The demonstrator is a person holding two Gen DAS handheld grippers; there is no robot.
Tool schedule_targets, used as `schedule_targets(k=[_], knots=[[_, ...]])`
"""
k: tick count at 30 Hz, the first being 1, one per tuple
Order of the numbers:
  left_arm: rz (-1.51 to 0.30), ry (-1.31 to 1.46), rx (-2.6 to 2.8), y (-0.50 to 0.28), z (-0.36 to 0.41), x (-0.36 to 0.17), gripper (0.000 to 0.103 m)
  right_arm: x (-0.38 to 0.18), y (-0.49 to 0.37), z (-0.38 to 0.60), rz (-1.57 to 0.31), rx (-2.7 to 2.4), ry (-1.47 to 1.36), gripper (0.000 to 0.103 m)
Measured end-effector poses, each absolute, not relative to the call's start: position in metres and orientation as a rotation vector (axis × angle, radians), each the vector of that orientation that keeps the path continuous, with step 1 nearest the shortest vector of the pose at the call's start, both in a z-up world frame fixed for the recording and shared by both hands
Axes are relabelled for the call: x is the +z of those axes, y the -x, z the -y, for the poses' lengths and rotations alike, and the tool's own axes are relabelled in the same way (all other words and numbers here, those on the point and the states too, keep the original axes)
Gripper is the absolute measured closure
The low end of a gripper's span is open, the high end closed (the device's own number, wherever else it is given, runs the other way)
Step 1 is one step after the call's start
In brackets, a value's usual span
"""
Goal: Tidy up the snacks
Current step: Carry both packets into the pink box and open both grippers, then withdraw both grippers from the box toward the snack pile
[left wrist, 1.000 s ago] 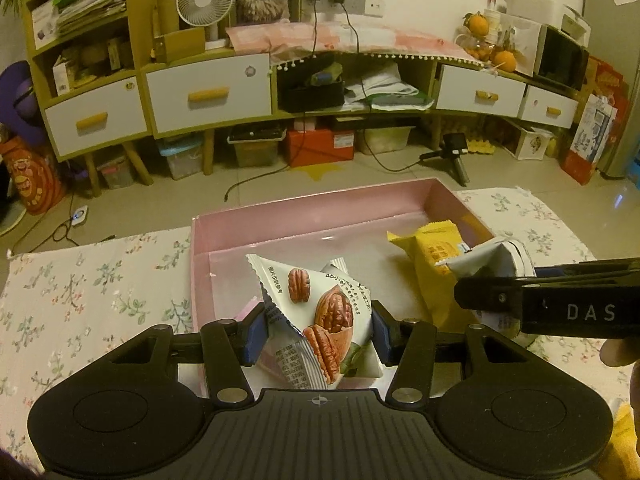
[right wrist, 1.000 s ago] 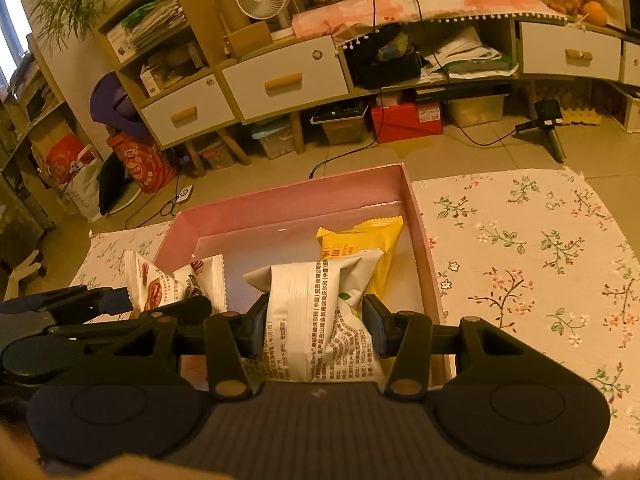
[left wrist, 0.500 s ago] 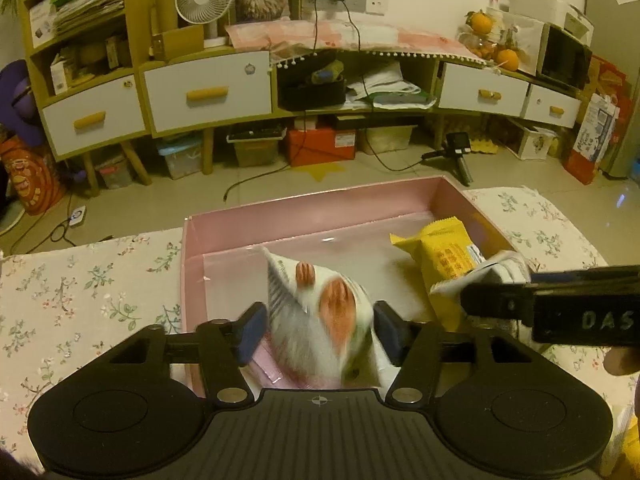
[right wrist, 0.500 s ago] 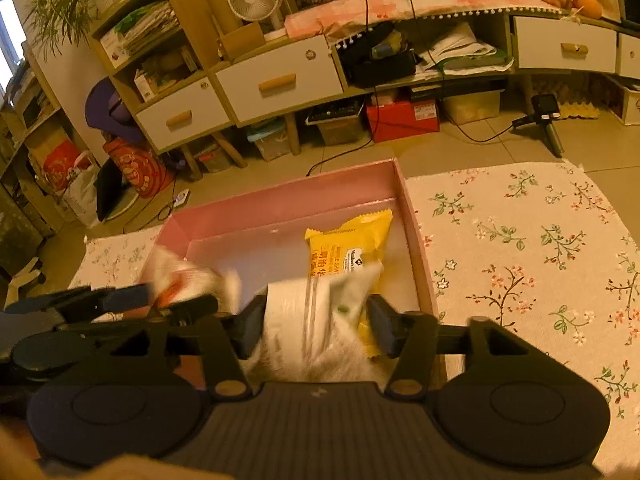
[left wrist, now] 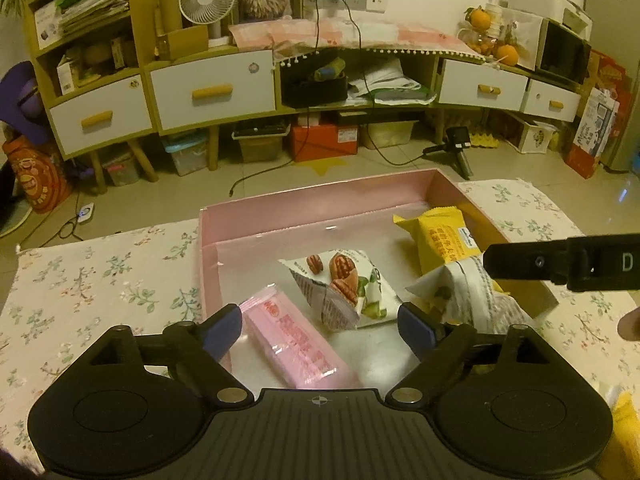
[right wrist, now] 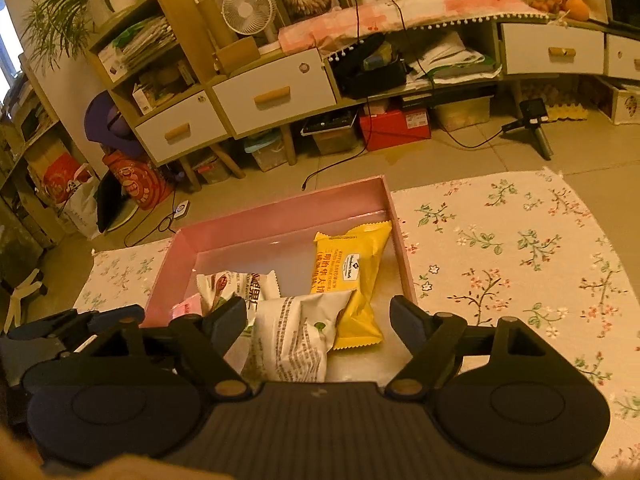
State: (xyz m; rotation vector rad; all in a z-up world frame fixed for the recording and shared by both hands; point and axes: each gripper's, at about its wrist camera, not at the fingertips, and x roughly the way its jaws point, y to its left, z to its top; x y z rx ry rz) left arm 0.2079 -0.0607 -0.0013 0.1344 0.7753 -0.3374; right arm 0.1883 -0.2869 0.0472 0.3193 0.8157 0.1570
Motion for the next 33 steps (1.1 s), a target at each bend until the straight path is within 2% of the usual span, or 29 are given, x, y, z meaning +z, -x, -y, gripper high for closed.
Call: schedule_targets(k=[7, 13, 18, 33], knots=[[-0.767, -0.134, -0.331, -0.183, 0.052, 0.017, 0.014, 0.064, -0.168, 0.287, -0.801, 0.152, -0.288, 0.019], [-0.755, -0.134, -0.328, -0.155, 0.040, 0.031, 0.008, 0.072, -0.146, 0.284, -0.805, 0.145, -0.248, 0.014], [-0.772, -0.125, -0.315, -0.131, 0.031, 0.036, 0.004, 0.081, -0.128, 0.281, -0.799, 0.134, -0.228, 0.004], [-0.884, -0.073, -0.283, -0.072, 0.005, 0.014, 0.002, 0.065, -0.081, 0.276, -0.844, 0.095, -0.163, 0.000]])
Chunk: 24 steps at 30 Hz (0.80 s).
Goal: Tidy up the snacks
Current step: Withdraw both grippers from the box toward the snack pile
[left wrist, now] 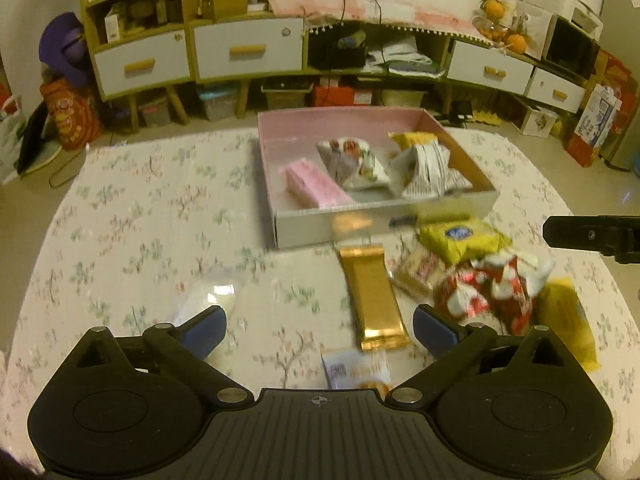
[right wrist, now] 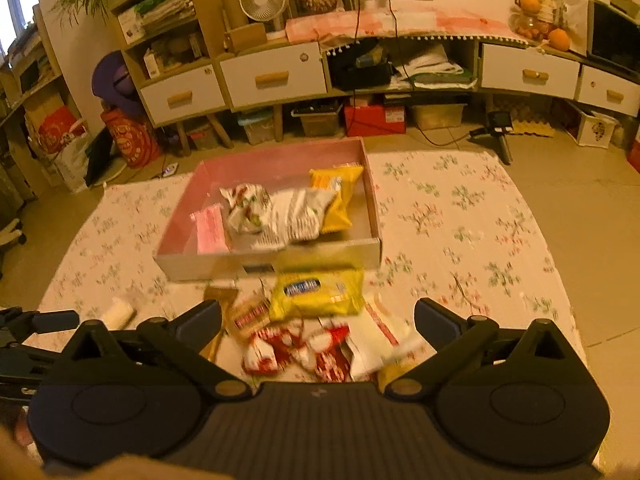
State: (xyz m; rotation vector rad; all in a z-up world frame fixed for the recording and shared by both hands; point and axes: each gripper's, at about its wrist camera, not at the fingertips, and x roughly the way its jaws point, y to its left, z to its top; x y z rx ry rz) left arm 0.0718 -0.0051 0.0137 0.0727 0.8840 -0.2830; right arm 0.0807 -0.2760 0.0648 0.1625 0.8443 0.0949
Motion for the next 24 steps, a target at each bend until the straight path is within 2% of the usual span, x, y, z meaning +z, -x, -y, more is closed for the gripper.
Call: schedule_targets(k=[9, 16, 24], knots=[[-0.968, -0.064, -0.303, -0.055, 0.005, -0.007, 0.002, 0.050, -0.062, 0.281, -0.867, 0.059, -0.084, 0.000], [-1.034, -0.061, -0.269, -0.058, 0.003, -0.018, 0.003, 0.023, -0.063, 0.294, -0.972, -0.006, -0.035, 0.000], [-1.100, 0.020, -0.268, -0.064, 0.003, -0.031, 0.004, 0.003, -0.066, 0.304, -1.046, -0.030, -0.111, 0.000]])
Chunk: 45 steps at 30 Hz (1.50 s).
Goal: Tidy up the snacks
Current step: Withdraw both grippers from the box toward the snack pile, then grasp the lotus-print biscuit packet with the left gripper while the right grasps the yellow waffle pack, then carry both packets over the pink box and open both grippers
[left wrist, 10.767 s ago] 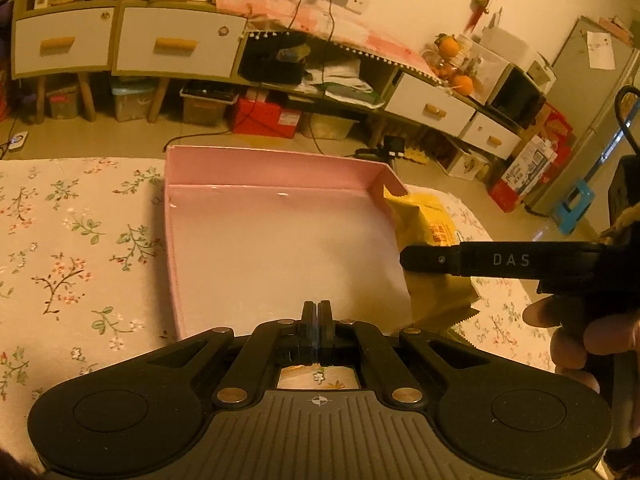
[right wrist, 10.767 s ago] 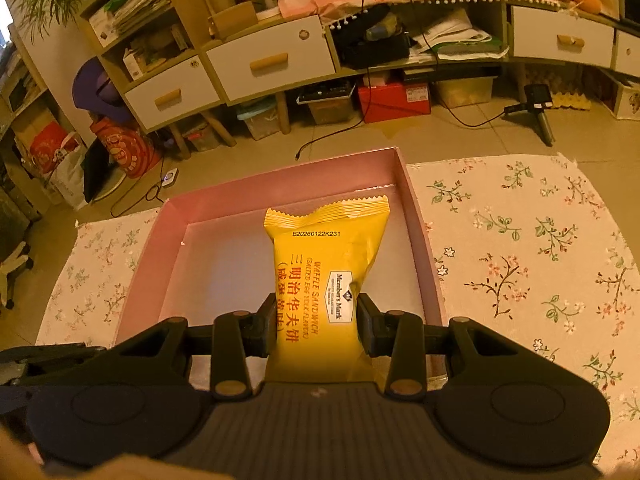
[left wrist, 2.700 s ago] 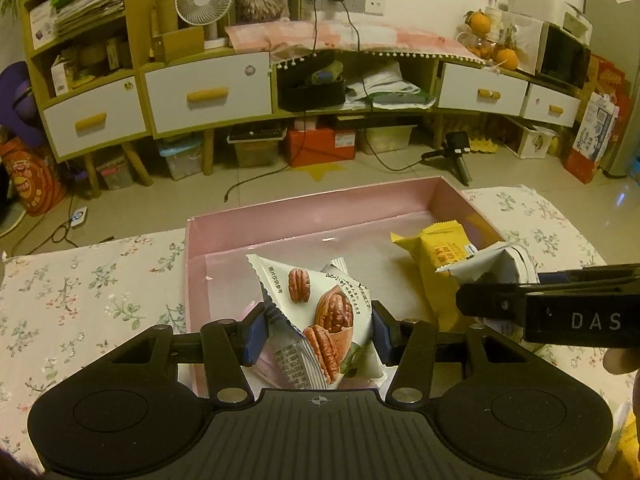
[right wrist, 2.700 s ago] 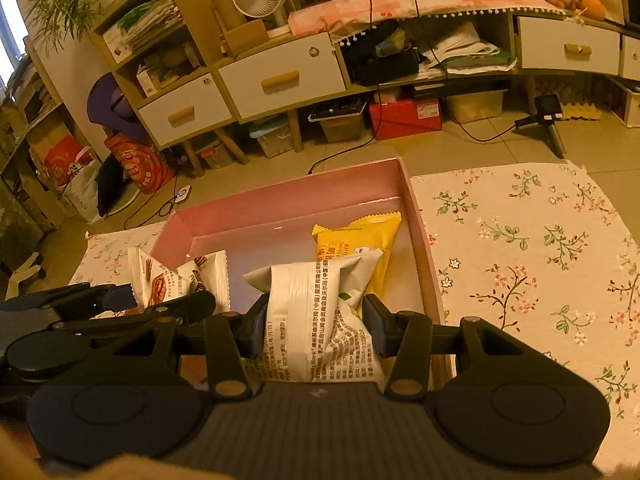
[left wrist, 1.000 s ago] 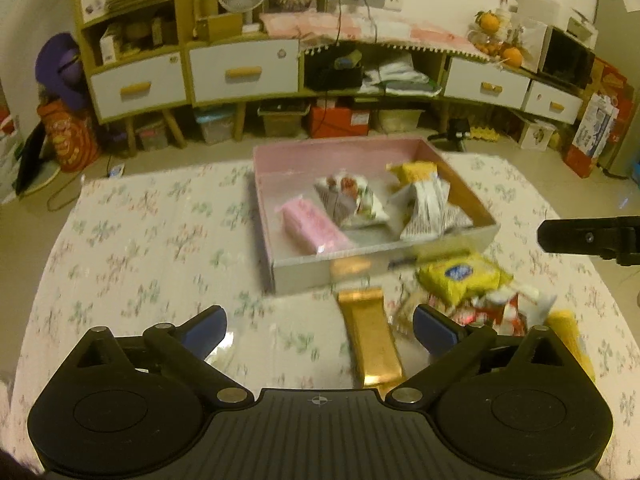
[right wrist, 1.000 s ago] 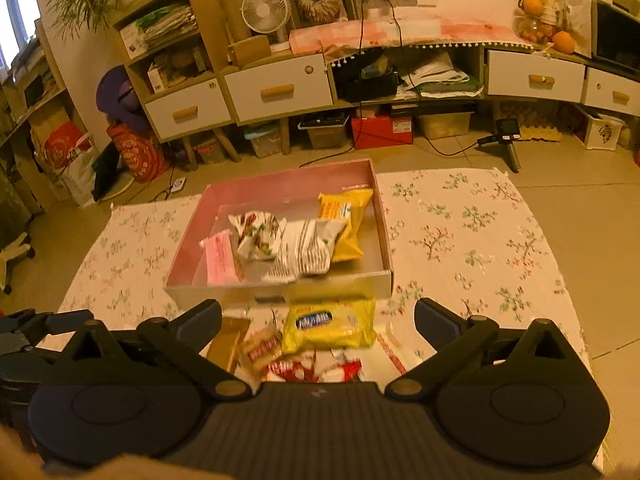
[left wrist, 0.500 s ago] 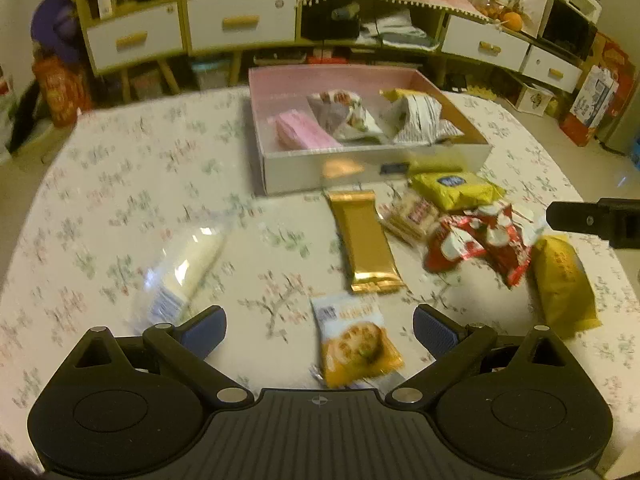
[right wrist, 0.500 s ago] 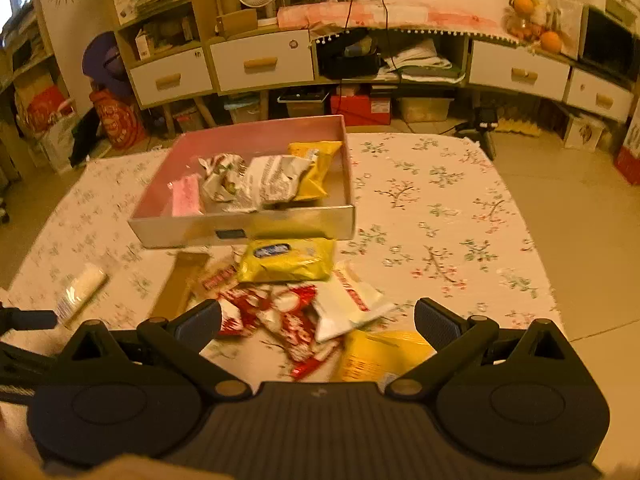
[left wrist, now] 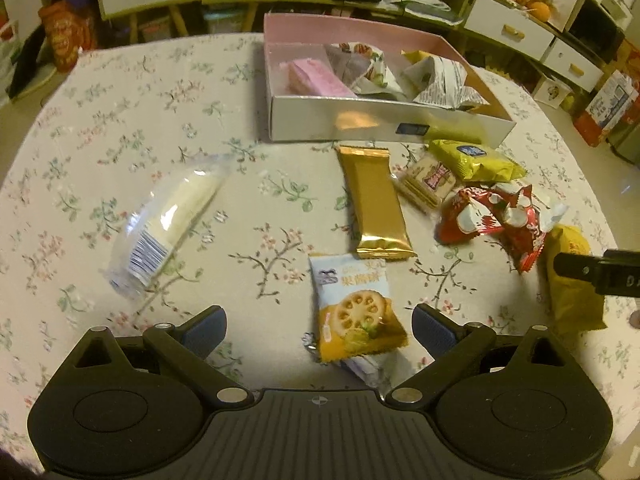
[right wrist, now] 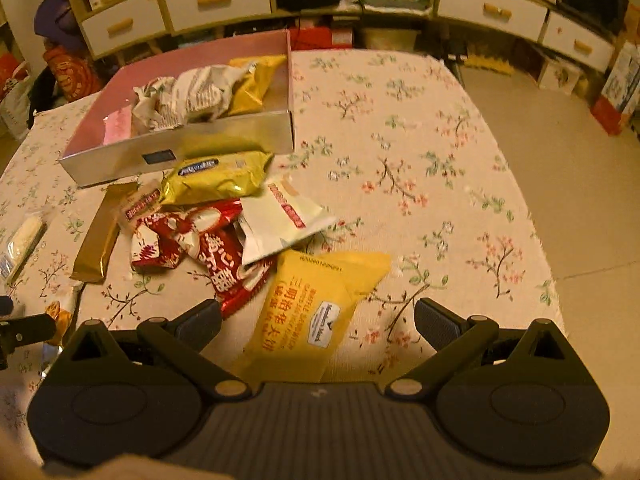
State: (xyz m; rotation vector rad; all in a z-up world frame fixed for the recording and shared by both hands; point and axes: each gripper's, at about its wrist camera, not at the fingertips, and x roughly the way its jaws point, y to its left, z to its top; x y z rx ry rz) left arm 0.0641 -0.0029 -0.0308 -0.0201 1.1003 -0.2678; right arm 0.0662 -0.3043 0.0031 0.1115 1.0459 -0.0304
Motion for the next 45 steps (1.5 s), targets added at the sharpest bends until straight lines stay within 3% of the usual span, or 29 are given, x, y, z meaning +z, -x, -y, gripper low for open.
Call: schedule_targets(k=[7, 16, 18, 20, 34, 43, 45], knots=[[-1.120, 0.069, -0.274, -0.069, 0.010, -0.036, 0.011, -0.006, -0.068, 0.300, -1.093, -0.033, -0.104, 0.000], [-1.131, 0.053, -0.274, -0.072, 0.018, -0.043, 0.045, -0.019, -0.070, 0.302, -1.137, -0.046, -0.057, 0.001], [-1.130, 0.049, -0.276, -0.073, 0.017, -0.043, 0.057, -0.020, -0.070, 0.305, -1.140, -0.048, -0.055, 0.002], [-1.130, 0.039, -0.276, -0.074, 0.017, -0.042, 0.061, -0.020, -0.071, 0.307, -1.139, -0.049, -0.055, 0.002], [-1.134, 0.031, -0.264, -0.075, 0.011, -0.041, 0.064, -0.019, -0.074, 0.311, -1.138, -0.033, -0.068, 0.014], [-1.129, 0.017, -0.270, -0.074, 0.013, -0.040, 0.064, -0.015, -0.073, 0.304, -1.124, 0.004, -0.059, 0.034], [-1.127, 0.014, -0.271, -0.073, 0.014, -0.039, 0.064, -0.013, -0.072, 0.302, -1.121, 0.013, -0.050, 0.046]])
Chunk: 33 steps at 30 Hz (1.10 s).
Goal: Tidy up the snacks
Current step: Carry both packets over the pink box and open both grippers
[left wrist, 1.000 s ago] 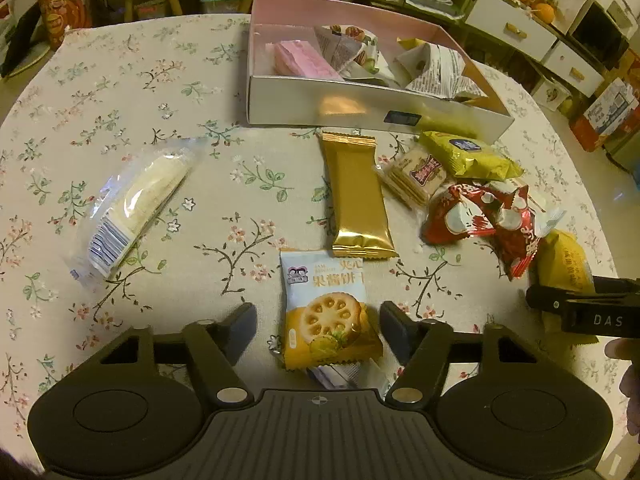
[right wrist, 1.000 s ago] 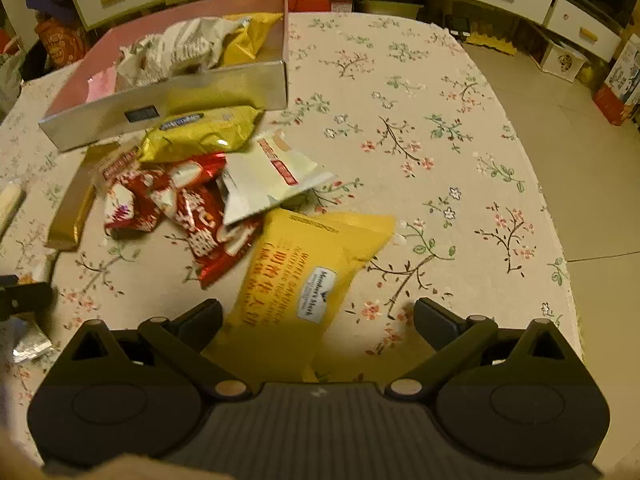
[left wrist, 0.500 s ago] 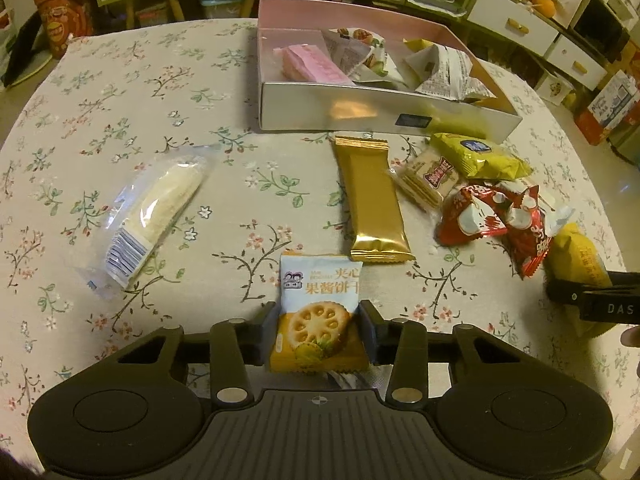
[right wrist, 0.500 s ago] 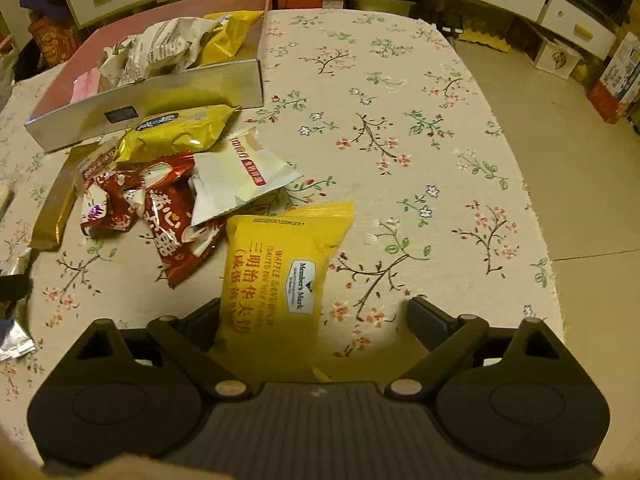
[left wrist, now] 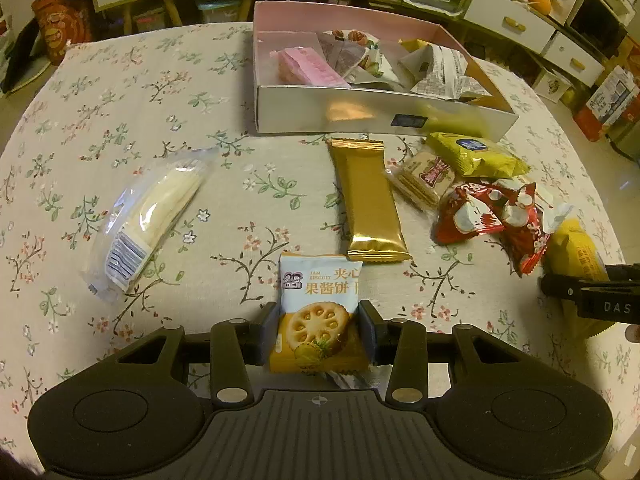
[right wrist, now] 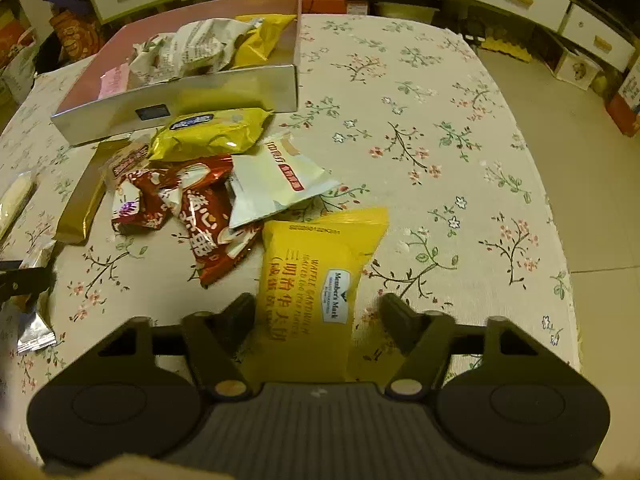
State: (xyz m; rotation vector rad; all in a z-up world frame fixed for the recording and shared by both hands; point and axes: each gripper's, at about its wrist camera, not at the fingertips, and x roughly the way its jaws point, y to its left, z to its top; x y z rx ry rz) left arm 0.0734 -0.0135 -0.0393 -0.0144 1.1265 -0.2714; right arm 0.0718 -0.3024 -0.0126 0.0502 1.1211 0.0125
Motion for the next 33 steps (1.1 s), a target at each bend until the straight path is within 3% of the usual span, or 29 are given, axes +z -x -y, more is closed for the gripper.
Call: schedule_targets(k=[2, 7, 33], knots=[[-1.124, 0.011, -0.273, -0.073, 0.014, -0.039, 0.064, -0.010, -0.072, 0.300, -1.121, 0.029, -0.045, 0.057], [-1.119, 0.012, -0.279, -0.072, 0.014, -0.036, 0.065, -0.008, -0.072, 0.294, -1.122, 0.040, -0.008, 0.066], [-1.084, 0.059, -0.352, -0.066, 0.016, -0.016, 0.067, 0.024, -0.059, 0.264, -1.074, 0.215, -0.054, 0.068]])
